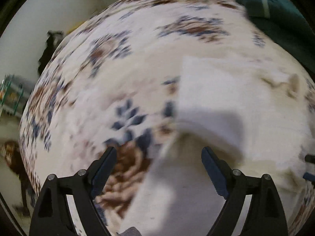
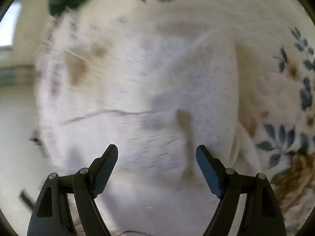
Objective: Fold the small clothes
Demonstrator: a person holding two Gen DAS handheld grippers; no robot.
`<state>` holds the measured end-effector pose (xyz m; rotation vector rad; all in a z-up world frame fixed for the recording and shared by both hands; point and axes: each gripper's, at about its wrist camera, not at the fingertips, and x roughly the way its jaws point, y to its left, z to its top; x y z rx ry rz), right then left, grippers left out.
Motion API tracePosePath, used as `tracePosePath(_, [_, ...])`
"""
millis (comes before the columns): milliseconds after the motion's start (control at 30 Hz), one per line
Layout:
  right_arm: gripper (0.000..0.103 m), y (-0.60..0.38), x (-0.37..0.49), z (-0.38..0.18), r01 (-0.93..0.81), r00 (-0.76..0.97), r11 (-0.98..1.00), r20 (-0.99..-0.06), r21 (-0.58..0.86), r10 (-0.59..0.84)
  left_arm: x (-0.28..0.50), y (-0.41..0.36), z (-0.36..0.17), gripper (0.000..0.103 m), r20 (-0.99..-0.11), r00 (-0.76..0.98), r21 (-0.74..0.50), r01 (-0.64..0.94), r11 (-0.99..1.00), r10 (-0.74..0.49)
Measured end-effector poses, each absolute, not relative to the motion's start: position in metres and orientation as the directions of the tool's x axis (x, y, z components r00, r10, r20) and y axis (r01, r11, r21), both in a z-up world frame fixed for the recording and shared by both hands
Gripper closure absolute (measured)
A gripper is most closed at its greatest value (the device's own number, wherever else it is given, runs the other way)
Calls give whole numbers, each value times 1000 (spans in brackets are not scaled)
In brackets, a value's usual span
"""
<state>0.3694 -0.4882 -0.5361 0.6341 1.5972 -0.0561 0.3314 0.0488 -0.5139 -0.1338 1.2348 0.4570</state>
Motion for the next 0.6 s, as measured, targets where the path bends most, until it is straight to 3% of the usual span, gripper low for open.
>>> tracePosePath(33, [21, -483, 371, -542, 420, -11, 853, -938, 310, 347, 328, 58, -517, 16, -931, 242, 153, -422, 893, 273])
tracePosePath(67, [36, -476, 373, -550, 414, -35, 863, -943, 288, 332, 326, 65, -519, 16, -930, 236, 159, -432, 888, 281])
tracePosePath(100, [71, -470, 372, -553, 404, -50, 875, -949, 267, 312, 325, 68, -520, 16, -929, 235, 161, -436, 886, 285])
tracePosePath(133, [90, -465, 371, -553, 388, -50, 884, -952, 261, 303, 324, 74, -521, 16, -929, 233, 162, -443, 882, 288])
tracePosePath(300, [94, -457, 370, -507, 309, 96, 927, -976, 214, 194, 337, 88, -515, 16, -925, 256, 135, -470, 872, 281])
tracePosePath(400, [94, -480, 379, -489, 312, 128, 943, -989, 118, 81, 356, 92, -513, 16, -922, 284, 109, -461, 881, 263])
tracePosePath(600, [93, -505, 407, -510, 318, 80, 939, -991, 129, 109, 407, 82, -520, 16, -916, 329, 102, -367, 925, 231])
